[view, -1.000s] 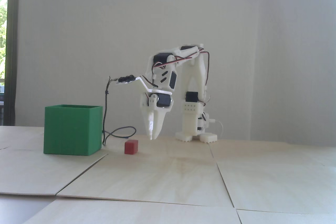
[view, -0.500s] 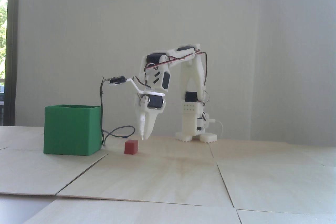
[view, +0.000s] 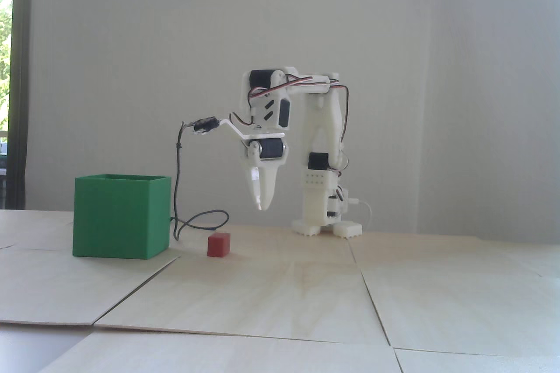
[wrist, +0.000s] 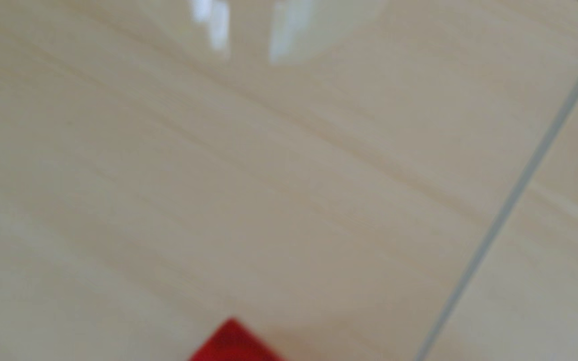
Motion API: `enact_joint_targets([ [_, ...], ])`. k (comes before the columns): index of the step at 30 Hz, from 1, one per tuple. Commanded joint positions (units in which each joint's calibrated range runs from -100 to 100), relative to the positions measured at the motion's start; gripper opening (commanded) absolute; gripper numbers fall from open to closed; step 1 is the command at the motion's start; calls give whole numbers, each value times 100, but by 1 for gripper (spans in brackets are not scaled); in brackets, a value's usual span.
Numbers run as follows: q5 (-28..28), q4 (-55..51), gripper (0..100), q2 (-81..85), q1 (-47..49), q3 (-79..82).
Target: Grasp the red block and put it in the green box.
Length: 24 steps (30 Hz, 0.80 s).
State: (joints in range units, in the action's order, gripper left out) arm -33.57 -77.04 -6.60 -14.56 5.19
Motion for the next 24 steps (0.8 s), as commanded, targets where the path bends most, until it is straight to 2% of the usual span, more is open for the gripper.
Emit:
enact_joint_targets([
  [1, 31, -53, 2, 32, -358, -510],
  [6, 26, -45, 2, -386, -808, -519],
  [15, 31, -36, 3, -386, -687, -519],
  [19, 62, 292, 3, -410, -462, -519],
  [24, 395, 916, 3, -465, -390, -519],
])
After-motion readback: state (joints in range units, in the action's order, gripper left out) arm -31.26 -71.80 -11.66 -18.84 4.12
